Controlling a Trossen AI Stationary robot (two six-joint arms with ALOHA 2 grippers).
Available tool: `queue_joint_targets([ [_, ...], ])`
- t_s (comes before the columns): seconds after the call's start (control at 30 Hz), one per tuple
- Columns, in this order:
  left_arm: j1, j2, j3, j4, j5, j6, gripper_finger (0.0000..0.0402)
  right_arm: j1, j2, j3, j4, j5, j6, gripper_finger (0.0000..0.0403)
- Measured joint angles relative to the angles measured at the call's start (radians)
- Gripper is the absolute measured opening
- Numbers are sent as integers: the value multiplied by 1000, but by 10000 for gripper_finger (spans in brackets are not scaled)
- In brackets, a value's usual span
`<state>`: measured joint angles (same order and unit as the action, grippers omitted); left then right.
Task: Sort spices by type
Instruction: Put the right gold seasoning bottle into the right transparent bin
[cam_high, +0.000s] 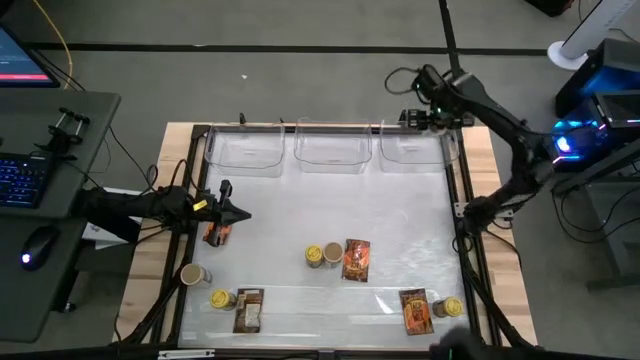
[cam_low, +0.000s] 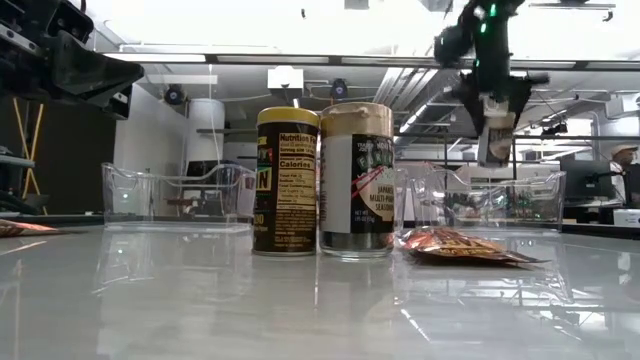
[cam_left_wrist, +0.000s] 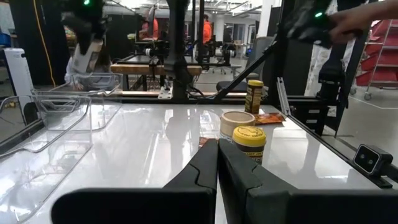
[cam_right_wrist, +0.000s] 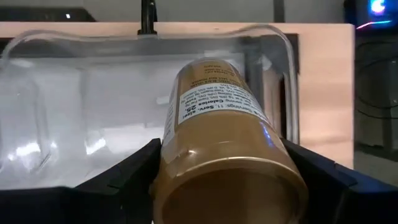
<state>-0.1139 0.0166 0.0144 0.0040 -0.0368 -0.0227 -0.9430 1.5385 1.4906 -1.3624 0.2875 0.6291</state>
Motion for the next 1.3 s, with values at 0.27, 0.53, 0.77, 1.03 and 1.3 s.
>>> queue_joint_targets([
  [0.27, 0, 0, 0, 0, 0, 0, 1, -178, 191, 1, 77, -142, -211, 272],
  [0.53, 0, 0, 0, 0, 0, 0, 1, -179, 283, -3, 105, -145, -202, 272],
  [0.77, 0, 0, 0, 0, 0, 0, 1, -177, 315, -3, 137, -142, -158, 272],
  [1.03, 0, 0, 0, 0, 0, 0, 1, -179, 319, -2, 133, -135, -162, 350],
  [1.3, 0, 0, 0, 0, 0, 0, 1, -179, 319, 1, 129, -129, -153, 377],
])
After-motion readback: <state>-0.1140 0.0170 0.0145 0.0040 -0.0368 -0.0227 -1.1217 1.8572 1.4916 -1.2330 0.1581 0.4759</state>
